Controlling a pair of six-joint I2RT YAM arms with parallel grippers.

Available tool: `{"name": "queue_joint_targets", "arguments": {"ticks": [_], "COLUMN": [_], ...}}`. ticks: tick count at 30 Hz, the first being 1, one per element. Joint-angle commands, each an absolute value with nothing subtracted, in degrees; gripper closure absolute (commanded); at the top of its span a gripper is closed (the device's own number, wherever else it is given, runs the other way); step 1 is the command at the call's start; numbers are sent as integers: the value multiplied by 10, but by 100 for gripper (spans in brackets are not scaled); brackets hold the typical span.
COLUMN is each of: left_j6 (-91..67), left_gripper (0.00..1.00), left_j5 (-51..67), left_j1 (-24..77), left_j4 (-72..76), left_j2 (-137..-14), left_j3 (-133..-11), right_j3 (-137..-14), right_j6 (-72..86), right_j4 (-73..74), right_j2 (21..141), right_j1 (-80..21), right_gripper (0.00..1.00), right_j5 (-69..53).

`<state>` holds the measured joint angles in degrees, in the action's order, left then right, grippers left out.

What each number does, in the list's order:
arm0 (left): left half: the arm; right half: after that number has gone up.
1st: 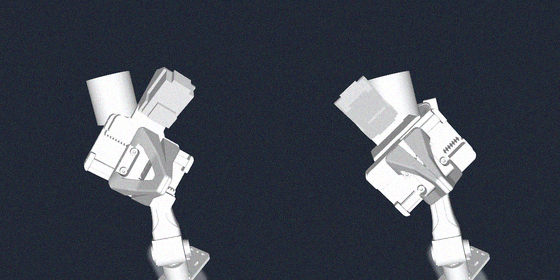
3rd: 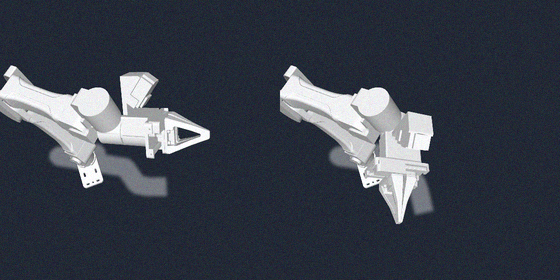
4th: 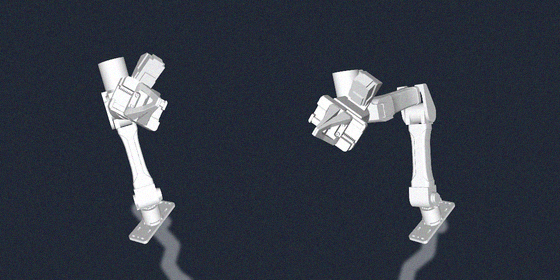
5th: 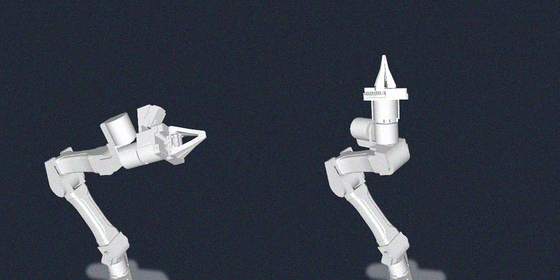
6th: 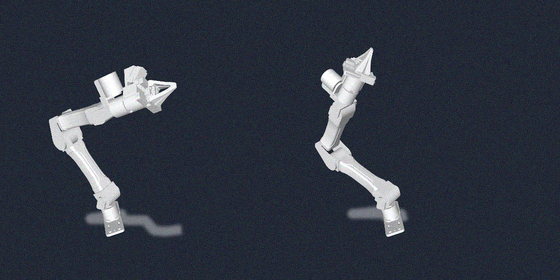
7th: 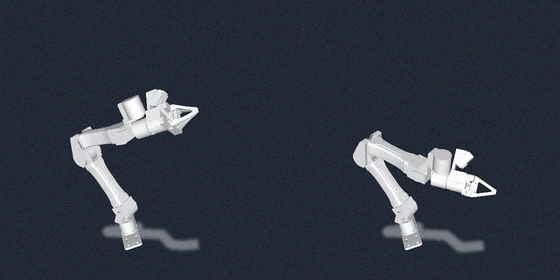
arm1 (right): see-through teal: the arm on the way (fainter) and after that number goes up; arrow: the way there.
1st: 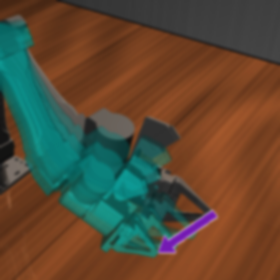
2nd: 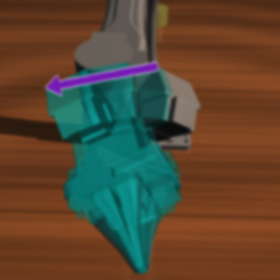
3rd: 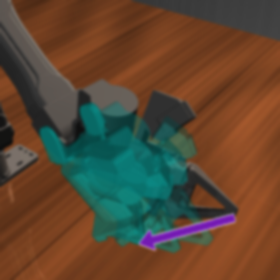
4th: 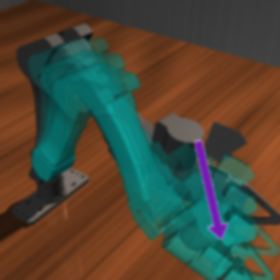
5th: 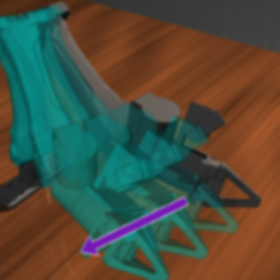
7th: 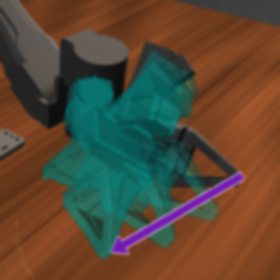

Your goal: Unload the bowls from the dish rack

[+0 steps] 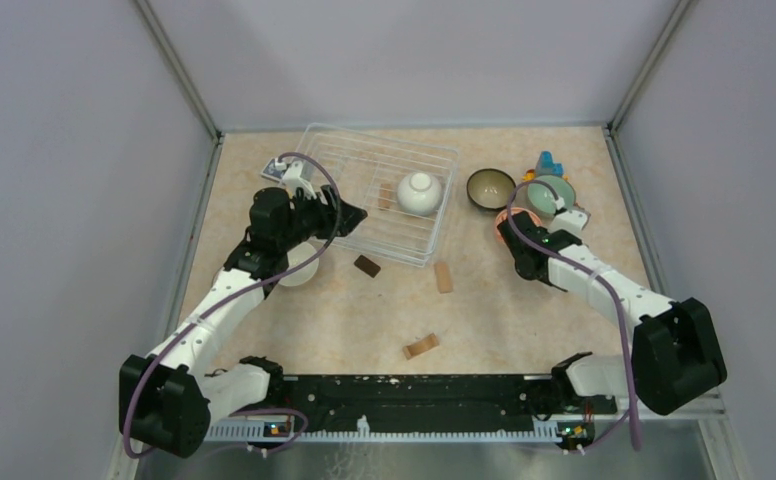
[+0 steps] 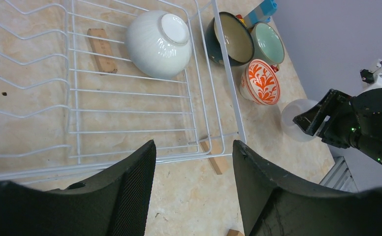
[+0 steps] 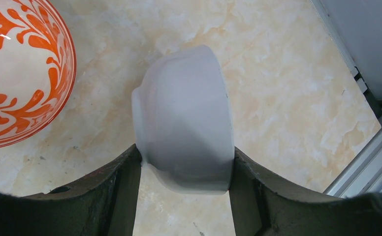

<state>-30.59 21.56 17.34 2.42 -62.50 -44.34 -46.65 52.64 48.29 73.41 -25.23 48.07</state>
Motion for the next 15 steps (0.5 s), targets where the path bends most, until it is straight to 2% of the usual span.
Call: {"name": "queue_joint_targets", "arguments": {"ticks": [1, 2, 3, 8, 15], "left_j6": [-310, -310, -309, -308, -306], "left_gripper": [36, 36, 35, 35, 34], "left_j5": [222, 221, 220, 218, 216], "left_j1": [176, 176, 176, 176, 176], "left_j4": [60, 60, 59, 57, 56], "left_j2": [-615, -616, -616, -615, -617], "left_j3": [-438, -438, -438, -438, -439], "right_j3": [-474, -469, -464, -456, -456], "right_j6": [534, 525, 513, 490, 461], "right_j4": [462, 450, 435, 403, 390], "right_j2": [729, 725, 722, 715, 720], "right_j1": [-247, -247, -246, -243, -239], "right_gripper": [55, 48, 45, 42, 17], "right_j5": [502, 494, 484, 461, 439]}}
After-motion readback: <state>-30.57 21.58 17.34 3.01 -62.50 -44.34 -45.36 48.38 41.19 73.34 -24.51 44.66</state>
